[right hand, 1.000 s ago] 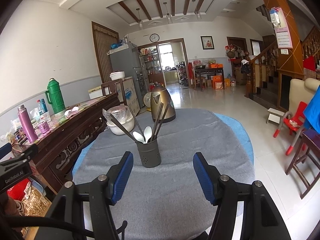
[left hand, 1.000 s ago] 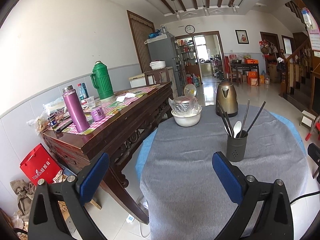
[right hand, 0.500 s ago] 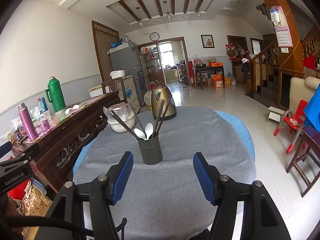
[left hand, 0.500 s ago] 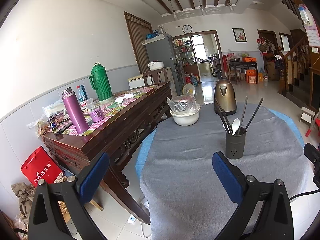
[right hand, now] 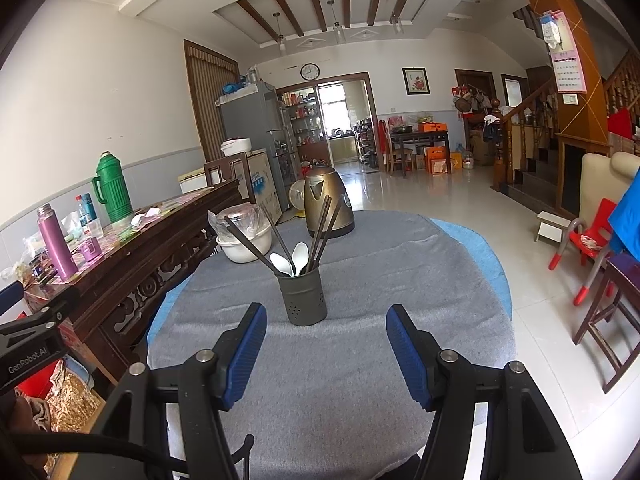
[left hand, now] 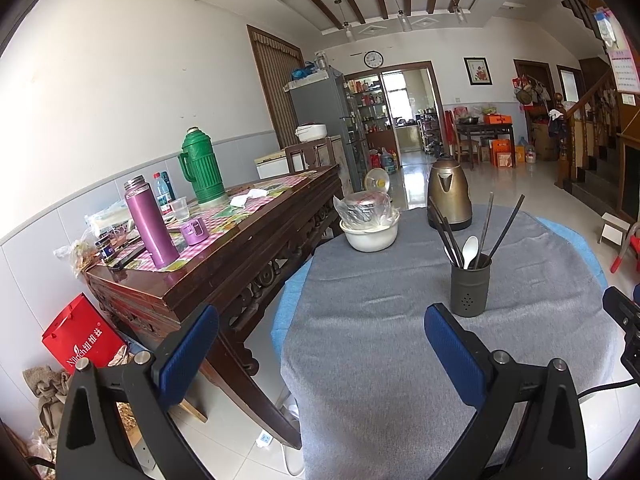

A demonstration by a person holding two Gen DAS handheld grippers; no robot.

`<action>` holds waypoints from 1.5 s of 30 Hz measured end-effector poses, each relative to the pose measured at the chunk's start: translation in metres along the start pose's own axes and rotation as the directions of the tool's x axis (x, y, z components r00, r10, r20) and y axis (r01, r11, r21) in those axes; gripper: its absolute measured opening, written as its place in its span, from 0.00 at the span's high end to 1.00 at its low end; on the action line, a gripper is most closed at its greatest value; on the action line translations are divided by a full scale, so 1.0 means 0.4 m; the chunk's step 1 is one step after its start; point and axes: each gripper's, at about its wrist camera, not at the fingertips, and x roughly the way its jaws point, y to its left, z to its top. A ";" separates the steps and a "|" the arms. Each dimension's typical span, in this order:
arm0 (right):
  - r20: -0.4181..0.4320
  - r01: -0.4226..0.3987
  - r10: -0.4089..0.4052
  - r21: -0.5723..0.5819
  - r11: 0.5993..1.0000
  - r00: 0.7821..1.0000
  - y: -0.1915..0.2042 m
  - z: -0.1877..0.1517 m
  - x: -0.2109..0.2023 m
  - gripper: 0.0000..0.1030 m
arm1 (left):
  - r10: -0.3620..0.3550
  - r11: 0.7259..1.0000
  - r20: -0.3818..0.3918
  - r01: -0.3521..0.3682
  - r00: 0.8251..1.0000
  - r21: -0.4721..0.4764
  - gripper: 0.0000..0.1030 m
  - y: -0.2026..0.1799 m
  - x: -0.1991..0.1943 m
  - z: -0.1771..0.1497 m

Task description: Organize utensils

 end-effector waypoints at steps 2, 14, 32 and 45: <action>0.000 0.000 0.000 -0.003 1.000 1.000 0.000 -0.004 0.001 0.36 | 0.000 1.000 0.000 0.000 1.000 0.001 0.01 0.000 0.000 -0.001; -0.006 -0.003 0.003 -0.003 1.000 1.000 -0.002 -0.011 0.008 0.36 | -0.005 1.000 -0.004 0.005 1.000 0.000 0.01 0.004 0.000 -0.003; -0.006 -0.003 0.003 -0.003 1.000 1.000 -0.001 -0.009 0.007 0.36 | -0.010 1.000 -0.006 0.010 1.000 0.002 0.01 0.005 0.005 -0.007; -0.008 -0.004 0.004 -0.004 1.000 1.000 0.000 -0.013 0.009 0.36 | -0.008 1.000 -0.006 0.008 1.000 0.003 0.01 0.007 0.011 -0.012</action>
